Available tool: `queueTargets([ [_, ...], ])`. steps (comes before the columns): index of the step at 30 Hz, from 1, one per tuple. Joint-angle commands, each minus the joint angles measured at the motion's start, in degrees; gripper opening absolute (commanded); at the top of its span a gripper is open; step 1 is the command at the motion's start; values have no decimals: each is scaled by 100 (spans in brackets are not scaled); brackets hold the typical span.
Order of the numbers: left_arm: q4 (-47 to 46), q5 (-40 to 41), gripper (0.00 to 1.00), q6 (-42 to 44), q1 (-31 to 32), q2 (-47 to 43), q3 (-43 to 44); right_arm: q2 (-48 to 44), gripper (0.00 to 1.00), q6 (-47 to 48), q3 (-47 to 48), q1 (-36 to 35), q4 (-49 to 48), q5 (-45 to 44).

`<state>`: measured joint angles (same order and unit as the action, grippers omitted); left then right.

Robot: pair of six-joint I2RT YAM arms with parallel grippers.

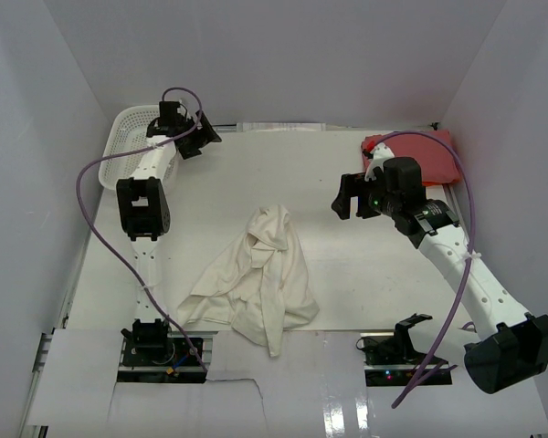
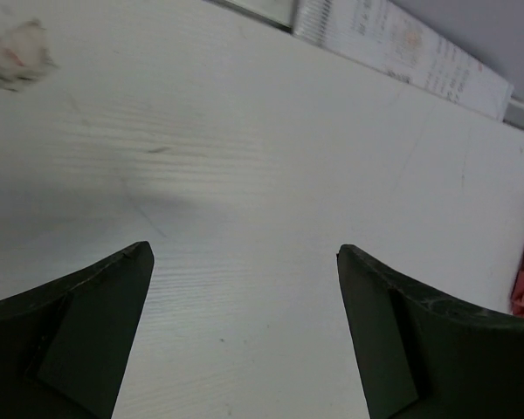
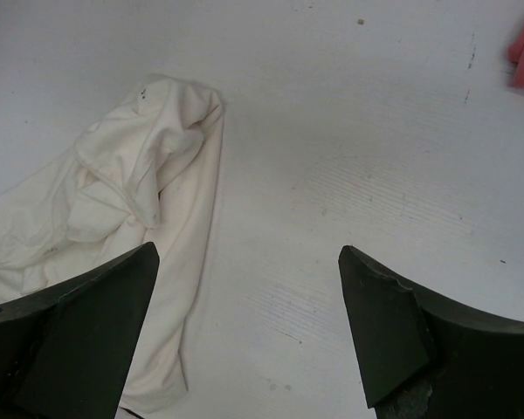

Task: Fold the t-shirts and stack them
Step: Flatten out the tshirt

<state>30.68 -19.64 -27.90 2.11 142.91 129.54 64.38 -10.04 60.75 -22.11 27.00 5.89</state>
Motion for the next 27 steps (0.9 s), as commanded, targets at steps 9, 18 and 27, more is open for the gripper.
queueTargets([
  [9,219,1553,98,-31,-641,-519,194,-13,90,38,314,31,-20,44],
  [18,219,444,98,-260,-501,-1010,529,-22,90,73,297,31,-11,114],
  [27,334,637,98,-313,325,-4055,-2052,443,90,354,253,-39,68,1502],
])
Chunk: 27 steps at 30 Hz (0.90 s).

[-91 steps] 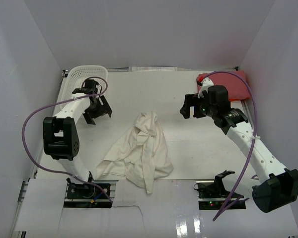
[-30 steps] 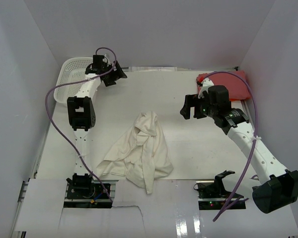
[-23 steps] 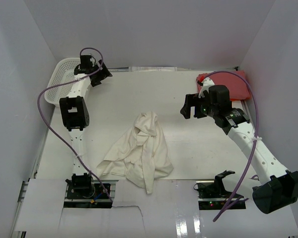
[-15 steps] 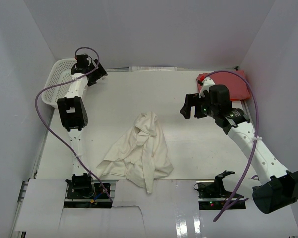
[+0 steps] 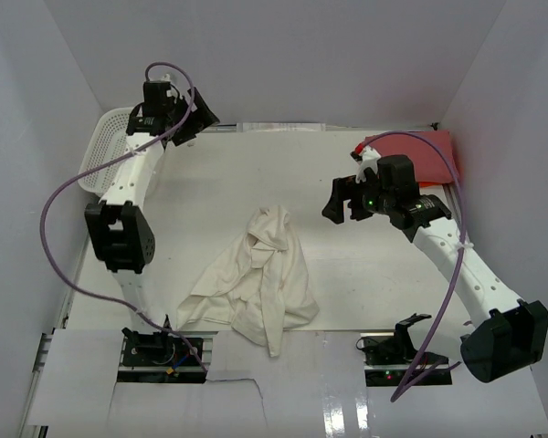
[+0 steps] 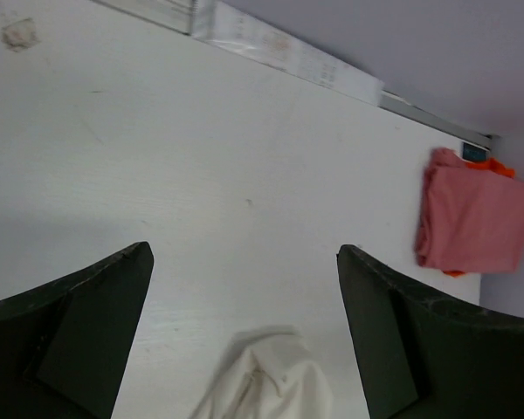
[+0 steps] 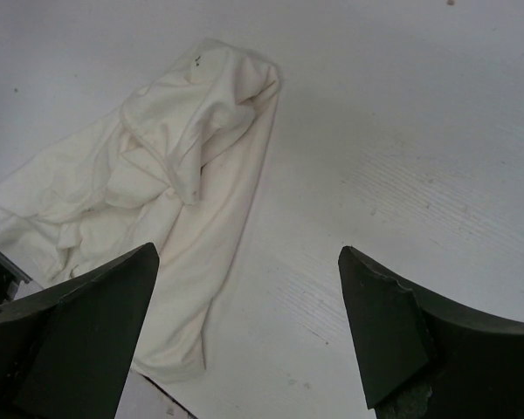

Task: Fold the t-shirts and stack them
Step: Flatten out the tshirt

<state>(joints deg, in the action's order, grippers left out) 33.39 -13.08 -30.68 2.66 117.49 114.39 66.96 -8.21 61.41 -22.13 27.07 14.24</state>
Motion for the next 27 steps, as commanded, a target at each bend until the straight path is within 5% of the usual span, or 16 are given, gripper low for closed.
queueTargets([
  [1,63,24,98,-9,462,-1806,-1149,238,90,153,179,-176,62,677],
  [9,-25,1220,98,-158,745,-4557,-3781,949,100,-172,152,-907,-43,228],
  [11,-200,1220,98,-18,745,-5162,-4386,1126,92,-321,100,-1021,-324,254],
  [27,-280,2319,98,281,745,-5843,-5822,3147,85,-981,539,-1812,-1616,193],
])
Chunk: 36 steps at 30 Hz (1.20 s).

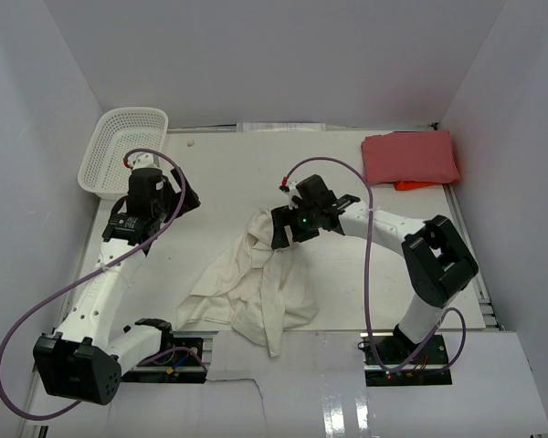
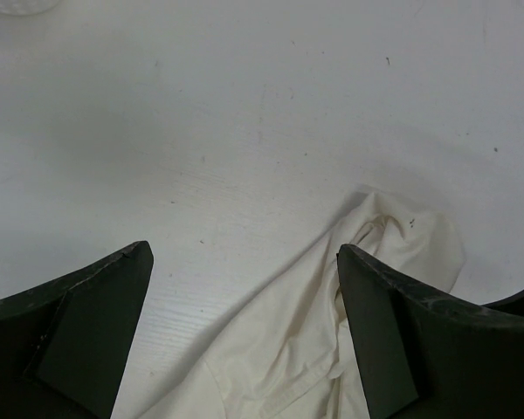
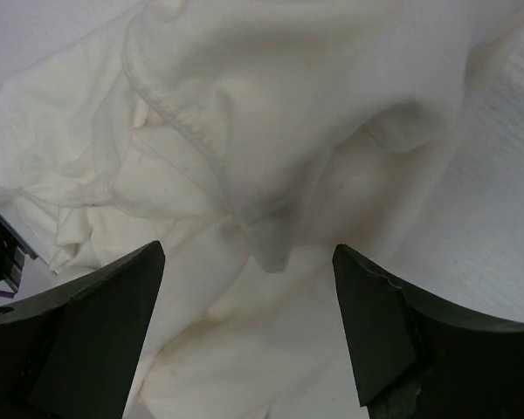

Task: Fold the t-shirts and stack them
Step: Flatten out the tshirt

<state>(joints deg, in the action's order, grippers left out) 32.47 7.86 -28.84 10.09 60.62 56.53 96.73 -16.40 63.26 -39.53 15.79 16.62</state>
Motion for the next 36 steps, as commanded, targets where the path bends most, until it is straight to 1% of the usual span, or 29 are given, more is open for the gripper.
queueTargets([
  [1,-214,216,98,115,2,-121,-81,241,82,-179,379,-90,-533,-10],
  [2,-215,207,98,124,2,-86,-98,363,78,-231,484,-99,-568,8],
  [3,-223,199,98,133,2,-59,-107,425,61,-240,537,-116,-595,34],
  [4,-223,190,98,159,2,-24,-116,487,54,-249,607,-160,-595,78],
  [6,-189,216,98,195,2,55,-81,663,51,-275,836,-239,-499,61],
  [8,-162,277,98,212,2,55,-55,742,37,-284,942,-292,-498,104],
  [9,-162,321,98,212,2,38,-55,742,13,-328,1046,-336,-481,130],
  [10,-162,356,98,195,-7,11,-72,734,8,-354,1100,-336,-420,235],
  [12,-162,453,98,160,2,-146,-125,419,8,-407,1240,-336,-340,481],
  [13,-153,480,98,159,-7,-147,-125,417,8,-425,1267,-336,-340,543],
  [15,-171,506,98,142,-7,-226,-160,-56,8,-565,1328,-249,-340,640],
  [17,-171,515,98,133,-7,-244,-178,-538,8,-986,1355,268,-462,1122],
  [18,-171,506,98,133,2,-226,-169,-689,8,-1162,1312,810,-593,1281],
  [19,-171,489,98,142,-7,-209,-169,-943,8,-1485,1137,1094,-882,1447],
  [20,-171,471,98,142,-7,-200,-169,-1032,8,-1619,1066,1410,-937,1432],
  [21,-162,454,98,142,-15,-174,-169,-1068,8,-1707,996,1944,-998,1449],
  [22,-153,419,98,133,-16,-165,-169,-1068,18,-1726,943,2140,-1060,1588],
  [23,-162,418,98,133,-16,-173,-169,-903,65,-1674,994,2395,-1008,1729],
  [24,-162,401,98,133,-7,-173,-169,-780,89,-1577,1064,2449,-947,1896],
  [25,-162,401,98,133,-15,-147,-169,-648,96,-1446,1143,2459,-842,2202],
  [26,-153,366,98,124,-16,-147,-169,-455,90,-1097,1318,2450,-649,2214],
  [27,-162,348,98,124,-16,-147,-169,-444,90,-928,1355,2328,-239,1901],
  [29,-162,331,98,133,-16,-121,-169,-672,90,-367,1251,2082,63,1320],
  [30,-162,313,98,142,-24,-121,-178,-768,90,-216,1171,1785,221,760],
  [32,-162,269,98,142,-24,-103,-178,-971,90,222,1065,1441,459,256],
  [33,-162,252,98,142,-16,-103,-178,-1006,90,321,1056,1109,712,-294],
  [34,-162,234,98,133,-24,-86,-169,-1007,91,383,1056,966,837,-604],
  [35,-171,208,98,142,-33,-68,-169,-972,94,453,1082,712,977,-903],
  [36,-171,199,98,142,-24,-68,-160,-937,96,463,1100,614,1100,-1394],
])
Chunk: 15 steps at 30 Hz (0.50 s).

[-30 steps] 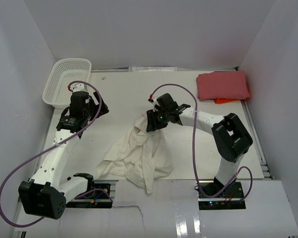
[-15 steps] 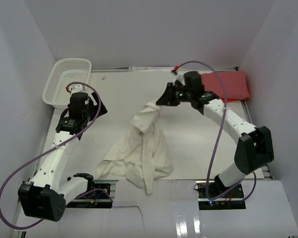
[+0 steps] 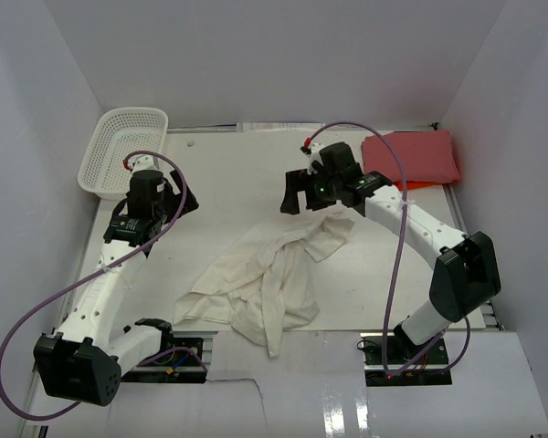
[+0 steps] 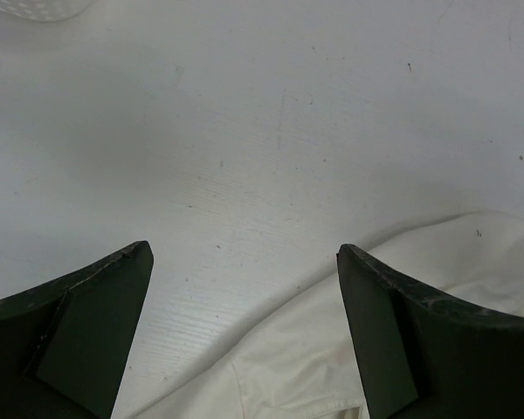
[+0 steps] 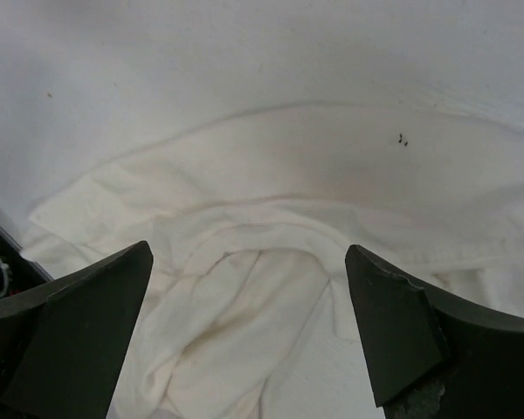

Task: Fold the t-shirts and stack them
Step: Flatten out the tshirt

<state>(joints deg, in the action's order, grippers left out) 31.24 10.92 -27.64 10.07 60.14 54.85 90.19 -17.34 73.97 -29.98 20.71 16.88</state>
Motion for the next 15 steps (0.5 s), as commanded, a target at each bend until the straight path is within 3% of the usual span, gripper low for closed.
queueTargets([
  [1,-40,-116,98,22,-31,-11,-1,-196,98,548,29,-420,827,-1634],
  [6,-39,-151,98,30,-40,7,-18,-46,100,276,-180,-755,1383,-3320],
  [11,-39,-186,98,30,-40,7,-27,-327,100,21,-717,-747,1462,-4227],
  [15,-39,-239,98,39,-31,33,-27,-345,92,-94,-876,-571,1559,-4658],
])
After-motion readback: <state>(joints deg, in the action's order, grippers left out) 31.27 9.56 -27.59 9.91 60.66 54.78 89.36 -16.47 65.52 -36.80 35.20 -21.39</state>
